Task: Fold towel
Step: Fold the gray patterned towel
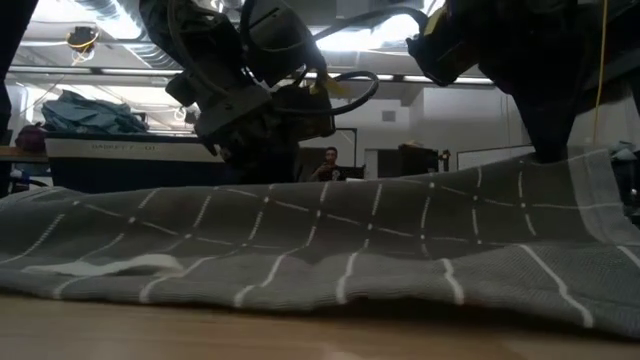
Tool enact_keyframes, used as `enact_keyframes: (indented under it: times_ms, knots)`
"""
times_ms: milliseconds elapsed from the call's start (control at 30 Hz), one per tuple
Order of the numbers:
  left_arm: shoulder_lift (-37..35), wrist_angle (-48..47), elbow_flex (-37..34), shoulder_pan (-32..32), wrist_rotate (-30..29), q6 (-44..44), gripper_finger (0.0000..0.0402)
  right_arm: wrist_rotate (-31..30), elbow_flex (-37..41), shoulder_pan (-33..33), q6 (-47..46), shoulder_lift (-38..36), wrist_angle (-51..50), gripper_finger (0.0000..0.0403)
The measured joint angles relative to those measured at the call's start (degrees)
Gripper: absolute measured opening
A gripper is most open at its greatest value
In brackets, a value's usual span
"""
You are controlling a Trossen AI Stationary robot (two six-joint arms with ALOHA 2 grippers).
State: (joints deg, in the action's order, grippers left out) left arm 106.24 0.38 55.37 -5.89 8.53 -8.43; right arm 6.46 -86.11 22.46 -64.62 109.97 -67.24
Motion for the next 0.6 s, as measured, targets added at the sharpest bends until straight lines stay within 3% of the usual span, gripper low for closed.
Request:
enact_keyframes:
  times_ms: [200,367,600]
  knots:
    - [-0.4,-0.3,0.0,0.0,-2.0,-2.0,0.0001,-2.4,0.0,0.0,0.0,0.0,-0.9,0.0003]
    - [-4.4,-0.4,-0.1,0.0,-5.7,-1.5,0.0001,-1.0,0.0,-0.1,0.0,0.0,-1.8,0.0004]
    - [-9.4,-1.5,0.0,0.0,-13.1,4.8,0.0000,-3.1,0.0,-0.9,-4.4,0.0,-6.3,0.0004]
